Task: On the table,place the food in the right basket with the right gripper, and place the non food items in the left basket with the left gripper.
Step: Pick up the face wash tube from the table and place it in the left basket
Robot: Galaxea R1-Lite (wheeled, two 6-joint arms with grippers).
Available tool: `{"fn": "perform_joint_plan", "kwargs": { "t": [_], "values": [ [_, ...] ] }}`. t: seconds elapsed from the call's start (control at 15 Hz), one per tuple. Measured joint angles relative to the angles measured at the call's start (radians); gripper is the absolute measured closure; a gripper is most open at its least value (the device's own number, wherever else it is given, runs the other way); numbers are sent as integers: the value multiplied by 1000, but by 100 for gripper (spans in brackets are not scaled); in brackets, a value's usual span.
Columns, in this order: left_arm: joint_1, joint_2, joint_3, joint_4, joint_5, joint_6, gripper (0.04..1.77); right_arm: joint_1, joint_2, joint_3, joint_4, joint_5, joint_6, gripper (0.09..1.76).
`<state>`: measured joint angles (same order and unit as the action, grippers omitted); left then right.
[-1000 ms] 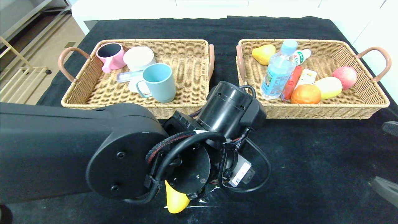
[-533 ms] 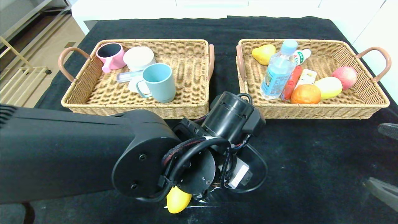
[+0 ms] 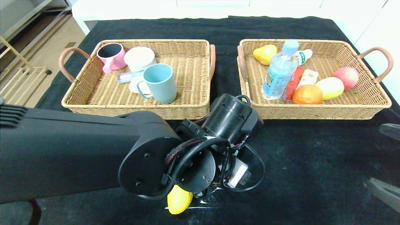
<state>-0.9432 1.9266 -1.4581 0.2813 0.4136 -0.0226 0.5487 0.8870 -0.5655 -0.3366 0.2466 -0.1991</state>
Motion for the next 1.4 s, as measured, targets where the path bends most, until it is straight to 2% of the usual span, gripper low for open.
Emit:
{"fn": "perform_joint_plan", "kwargs": {
  "t": [0.2,0.27,0.47,0.6,1.4],
  "values": [
    [2,5,0,-3,0,0,10,0,1,0,0,1,0,14],
    [1,8,0,-6,0,0,31,0,1,1,0,1,0,14],
    [1,15,-1,-3,0,0,75,1,1,1,0,0,0,14],
    [1,16,2,-1,-2,0,92,0,1,4,0,2,0,14],
    [6,25,-5,-7,-1,0,95,1,6,10,1,4,0,14]
  ]
}}
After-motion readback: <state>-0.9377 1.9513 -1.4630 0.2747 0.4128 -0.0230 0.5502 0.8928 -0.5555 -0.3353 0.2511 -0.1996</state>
